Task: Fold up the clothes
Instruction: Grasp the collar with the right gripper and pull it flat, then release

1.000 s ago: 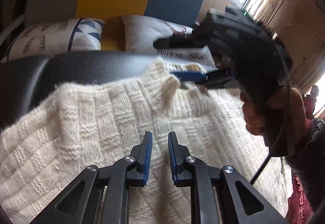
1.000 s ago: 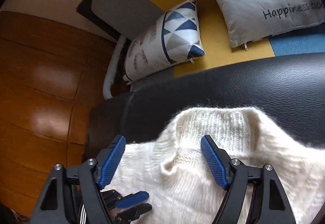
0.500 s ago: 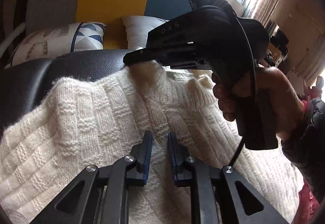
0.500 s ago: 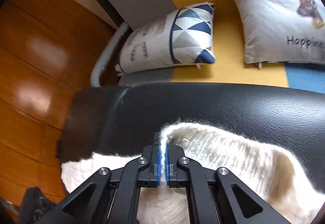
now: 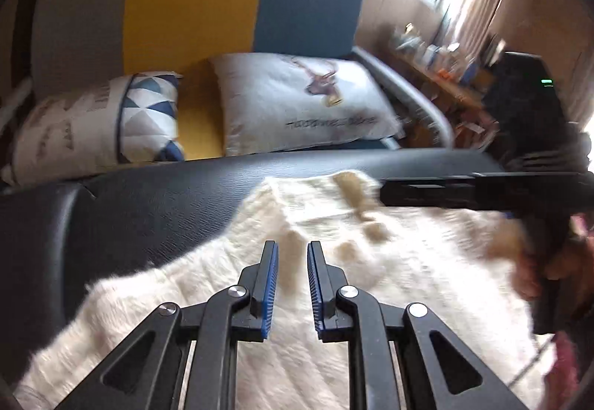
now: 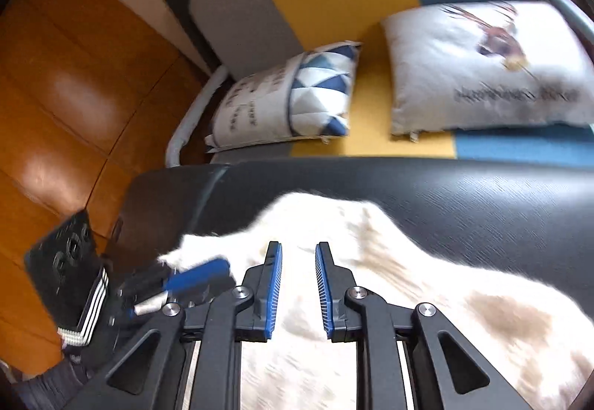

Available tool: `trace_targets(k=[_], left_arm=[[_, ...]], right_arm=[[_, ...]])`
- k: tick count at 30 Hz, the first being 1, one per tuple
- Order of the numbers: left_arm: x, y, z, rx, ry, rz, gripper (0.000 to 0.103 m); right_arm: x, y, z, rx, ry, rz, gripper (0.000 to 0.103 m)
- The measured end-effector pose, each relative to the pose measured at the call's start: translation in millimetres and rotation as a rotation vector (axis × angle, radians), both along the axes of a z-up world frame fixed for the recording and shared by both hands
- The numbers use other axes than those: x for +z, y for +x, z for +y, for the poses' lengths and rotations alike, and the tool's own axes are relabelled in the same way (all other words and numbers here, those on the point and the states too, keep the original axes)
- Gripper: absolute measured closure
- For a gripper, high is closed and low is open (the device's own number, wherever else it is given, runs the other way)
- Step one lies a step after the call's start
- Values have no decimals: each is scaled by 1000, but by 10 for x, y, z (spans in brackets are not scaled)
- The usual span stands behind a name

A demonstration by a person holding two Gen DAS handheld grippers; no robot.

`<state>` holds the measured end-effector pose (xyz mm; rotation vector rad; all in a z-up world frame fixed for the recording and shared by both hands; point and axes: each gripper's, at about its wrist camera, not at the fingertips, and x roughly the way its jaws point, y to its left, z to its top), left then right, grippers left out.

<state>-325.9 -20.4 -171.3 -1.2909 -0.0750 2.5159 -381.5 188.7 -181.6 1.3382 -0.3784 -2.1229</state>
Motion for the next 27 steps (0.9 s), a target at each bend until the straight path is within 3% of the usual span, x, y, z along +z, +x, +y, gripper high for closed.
trace_targets(k=[2, 3, 5, 7, 11, 14, 16, 17, 18, 22, 27], left_arm=[[-98, -116, 28, 22, -56, -19, 88], [-147, -124, -16, 32, -46, -7, 89], [-167, -118, -108, 44, 7, -7, 90], [-125, -111, -171, 56, 49, -36, 91], [-41, -95, -298, 81, 131, -94, 91], [255, 166, -622, 117, 290, -85, 90], [437, 467, -915, 158, 347, -65, 88], [510, 642, -1065, 180, 365, -55, 88], [561, 827, -1209, 200, 377, -51, 88], [552, 1583, -1650, 270, 384, -81, 87], [212, 2136, -1892, 309, 473, -189, 85]], right_arm=[[-121, 7, 58, -18, 96, -11, 84], [-189, 2, 80, -30, 148, -9, 86], [-301, -16, 166, -74, 212, 13, 103], [-341, 4, 286, -124, 146, 9, 103], [-303, 74, 299, -139, 128, 21, 103], [-140, 203, 243, -124, 130, 25, 89], [-3, 406, 216, -91, 93, 54, 67], [22, 532, 210, -70, 75, 61, 49], [63, 687, 173, -43, 63, 67, 44], [145, 1334, -113, 69, 46, 76, 43], [13, 2066, -582, 171, 52, 42, 41]])
